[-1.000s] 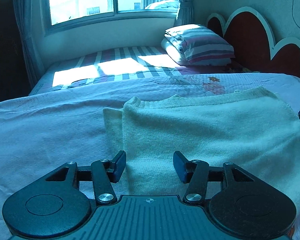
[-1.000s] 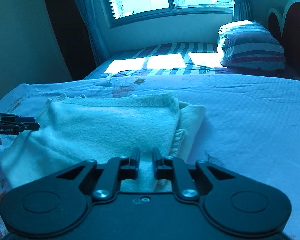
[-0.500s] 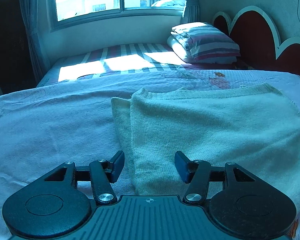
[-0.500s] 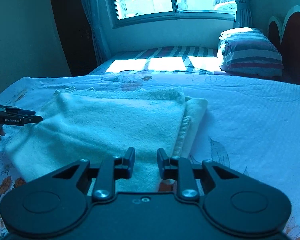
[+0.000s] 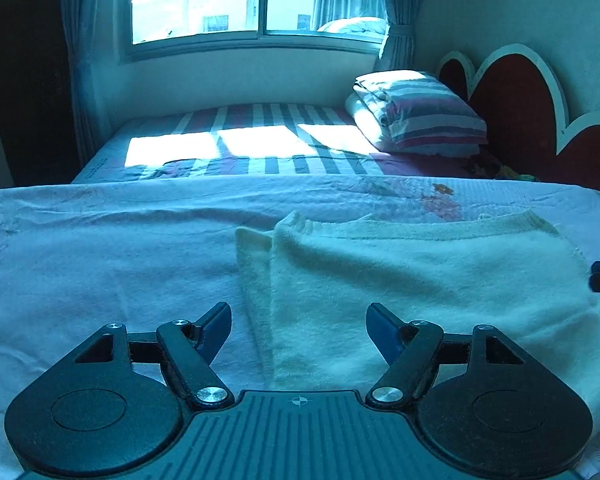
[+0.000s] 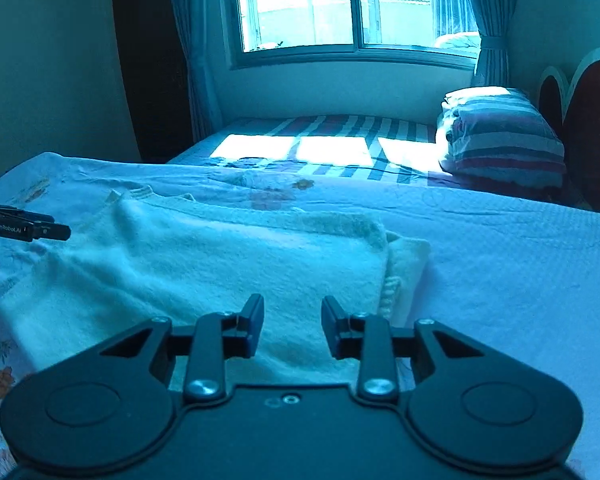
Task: Fold small clothes
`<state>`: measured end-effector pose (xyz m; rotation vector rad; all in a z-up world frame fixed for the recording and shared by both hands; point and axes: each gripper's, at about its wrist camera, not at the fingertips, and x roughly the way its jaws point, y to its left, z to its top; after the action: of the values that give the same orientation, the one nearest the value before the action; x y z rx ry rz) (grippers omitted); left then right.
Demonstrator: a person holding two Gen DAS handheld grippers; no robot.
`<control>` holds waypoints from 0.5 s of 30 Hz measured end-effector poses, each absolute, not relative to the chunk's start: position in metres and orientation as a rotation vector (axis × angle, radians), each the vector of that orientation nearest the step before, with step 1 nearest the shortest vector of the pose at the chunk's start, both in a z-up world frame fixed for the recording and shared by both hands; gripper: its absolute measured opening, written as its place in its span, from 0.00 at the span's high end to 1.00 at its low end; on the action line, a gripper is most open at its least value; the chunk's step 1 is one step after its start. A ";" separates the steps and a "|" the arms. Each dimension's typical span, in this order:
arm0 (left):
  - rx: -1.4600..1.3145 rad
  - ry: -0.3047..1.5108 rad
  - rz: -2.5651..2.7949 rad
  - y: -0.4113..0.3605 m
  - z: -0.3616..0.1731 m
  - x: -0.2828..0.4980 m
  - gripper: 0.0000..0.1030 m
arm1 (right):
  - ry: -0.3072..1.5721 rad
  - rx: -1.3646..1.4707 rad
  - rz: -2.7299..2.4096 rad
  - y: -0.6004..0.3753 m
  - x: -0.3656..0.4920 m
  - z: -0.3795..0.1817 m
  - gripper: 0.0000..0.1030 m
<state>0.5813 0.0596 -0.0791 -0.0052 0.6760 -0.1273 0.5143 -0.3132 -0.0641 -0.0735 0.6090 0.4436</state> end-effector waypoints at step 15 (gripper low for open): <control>-0.034 0.761 -0.180 0.080 -0.096 0.572 0.22 | 0.667 -0.083 0.406 -0.250 0.504 -0.065 0.67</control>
<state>0.5719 0.0801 -0.0962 -0.0341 0.7614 -0.1798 0.5040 -0.2503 -0.0652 -0.0826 0.6669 0.4059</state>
